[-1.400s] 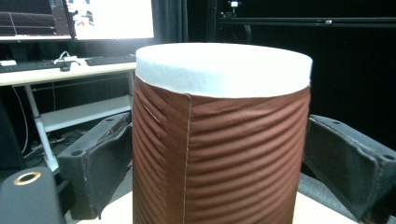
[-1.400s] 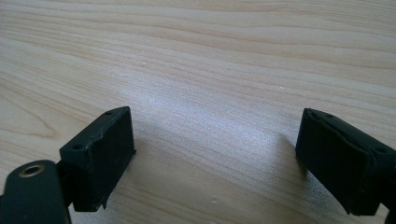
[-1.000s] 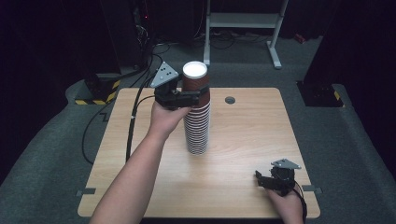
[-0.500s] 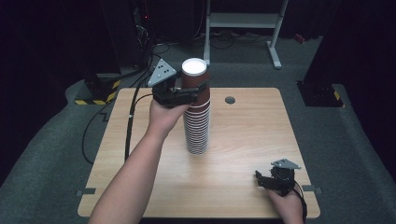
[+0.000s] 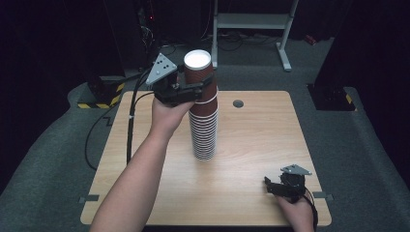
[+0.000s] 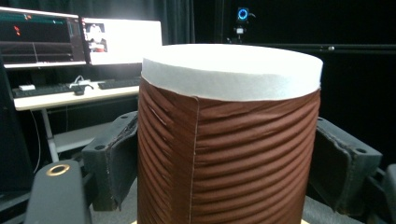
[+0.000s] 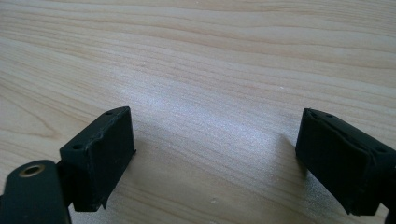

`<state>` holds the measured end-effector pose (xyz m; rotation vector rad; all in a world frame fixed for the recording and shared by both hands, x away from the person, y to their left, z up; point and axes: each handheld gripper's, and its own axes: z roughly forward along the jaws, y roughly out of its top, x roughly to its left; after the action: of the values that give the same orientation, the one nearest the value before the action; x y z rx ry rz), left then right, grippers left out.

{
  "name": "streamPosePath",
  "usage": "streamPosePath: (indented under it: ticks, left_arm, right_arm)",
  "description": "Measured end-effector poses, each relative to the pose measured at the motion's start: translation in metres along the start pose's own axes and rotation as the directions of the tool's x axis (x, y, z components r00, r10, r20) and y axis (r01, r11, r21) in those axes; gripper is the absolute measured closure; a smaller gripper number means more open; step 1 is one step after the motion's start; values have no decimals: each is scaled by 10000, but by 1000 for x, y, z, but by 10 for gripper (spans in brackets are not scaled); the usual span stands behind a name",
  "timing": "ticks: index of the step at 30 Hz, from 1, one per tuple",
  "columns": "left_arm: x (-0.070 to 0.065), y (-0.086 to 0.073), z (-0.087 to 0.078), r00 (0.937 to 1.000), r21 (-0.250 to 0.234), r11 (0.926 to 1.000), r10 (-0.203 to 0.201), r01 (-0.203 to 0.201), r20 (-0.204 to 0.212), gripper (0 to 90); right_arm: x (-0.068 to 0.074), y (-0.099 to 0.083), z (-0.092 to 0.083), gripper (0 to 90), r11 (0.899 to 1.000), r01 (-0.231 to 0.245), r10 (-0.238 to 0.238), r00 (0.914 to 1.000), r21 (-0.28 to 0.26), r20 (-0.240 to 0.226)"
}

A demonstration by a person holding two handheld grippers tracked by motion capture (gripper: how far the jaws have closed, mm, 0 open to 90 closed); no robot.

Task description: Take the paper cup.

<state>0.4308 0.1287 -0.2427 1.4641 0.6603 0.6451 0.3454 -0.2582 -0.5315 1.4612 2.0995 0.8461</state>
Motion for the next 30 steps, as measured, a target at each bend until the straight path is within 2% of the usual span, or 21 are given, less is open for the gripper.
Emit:
streamPosePath:
  ticks: [9,16,30]
  left_arm:
    - [-1,12,-6,9999,-464,9988,163,-164,-23,195]
    - [-5,25,-15,9996,-1031,9943,280,-289,-103,196]
    - [-5,35,-22,9994,-1291,9911,316,-327,-103,196]
  right_arm:
    - [0,0,0,113,10000,1,-1,10000,0,1]
    - [0,0,0,113,10000,-19,19,10000,-6,0]
    - [0,0,0,113,10000,-19,19,10000,-8,3]
